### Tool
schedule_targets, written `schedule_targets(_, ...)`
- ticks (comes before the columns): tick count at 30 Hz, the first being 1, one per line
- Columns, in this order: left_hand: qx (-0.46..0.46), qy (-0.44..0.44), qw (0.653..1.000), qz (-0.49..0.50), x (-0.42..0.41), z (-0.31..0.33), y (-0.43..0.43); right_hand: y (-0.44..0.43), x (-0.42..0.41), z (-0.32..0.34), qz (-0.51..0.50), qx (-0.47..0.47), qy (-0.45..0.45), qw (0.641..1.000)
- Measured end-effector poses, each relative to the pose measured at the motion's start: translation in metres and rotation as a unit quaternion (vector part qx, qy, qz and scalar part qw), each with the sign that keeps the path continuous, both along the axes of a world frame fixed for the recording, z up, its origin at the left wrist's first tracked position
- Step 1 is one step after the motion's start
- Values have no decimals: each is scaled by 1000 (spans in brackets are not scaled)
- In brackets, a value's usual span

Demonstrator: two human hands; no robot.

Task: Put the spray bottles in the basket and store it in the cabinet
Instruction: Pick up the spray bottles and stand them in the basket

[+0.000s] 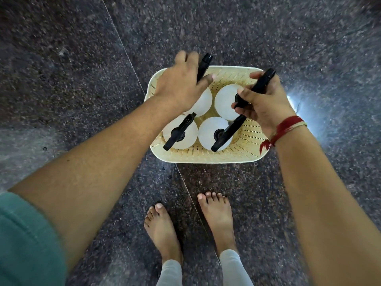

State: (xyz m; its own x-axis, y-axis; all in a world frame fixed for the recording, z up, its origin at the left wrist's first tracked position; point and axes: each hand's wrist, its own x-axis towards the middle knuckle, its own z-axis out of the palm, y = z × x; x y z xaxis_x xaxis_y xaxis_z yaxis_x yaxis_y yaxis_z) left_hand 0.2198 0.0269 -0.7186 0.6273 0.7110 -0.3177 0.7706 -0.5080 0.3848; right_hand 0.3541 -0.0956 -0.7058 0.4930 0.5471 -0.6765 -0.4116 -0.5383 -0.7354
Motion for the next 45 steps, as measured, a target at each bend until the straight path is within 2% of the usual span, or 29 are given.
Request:
schedule_targets(4, -47, -19, 999, -20, -7, -3, -2, 3, -5, -4, 14, 16, -27, 999)
schedule_targets(9, -80, -77, 993, 30, -14, -2, -3, -5, -6, -5, -2, 28, -37, 999)
schedule_targets(13, -90, -92, 991, 32, -13, 1, -2, -5, -8, -7, 15, 48, -47, 998)
schedule_targets(17, -128, -142, 978, 89, -11, 1, -1, -3, -11, -11, -7, 43, -65, 997)
schedule_targets(27, -134, -131, 976, 108, -5, -1, 2, 3, -15, -10, -35, 26, -69, 997)
schedule_targets(39, -108, -101, 986, 75, -3, -3, -1, 1, -16, -9, -34, 17, -73, 997)
schedule_targets(42, -99, -121, 983, 94, -6, 2, -2, -7, -15, -5, -48, -1, -107, 993)
schedule_targets(45, -47, -174, 975, 129, -16, 9, 1, -24, -11, -4, -119, -36, -182, 975)
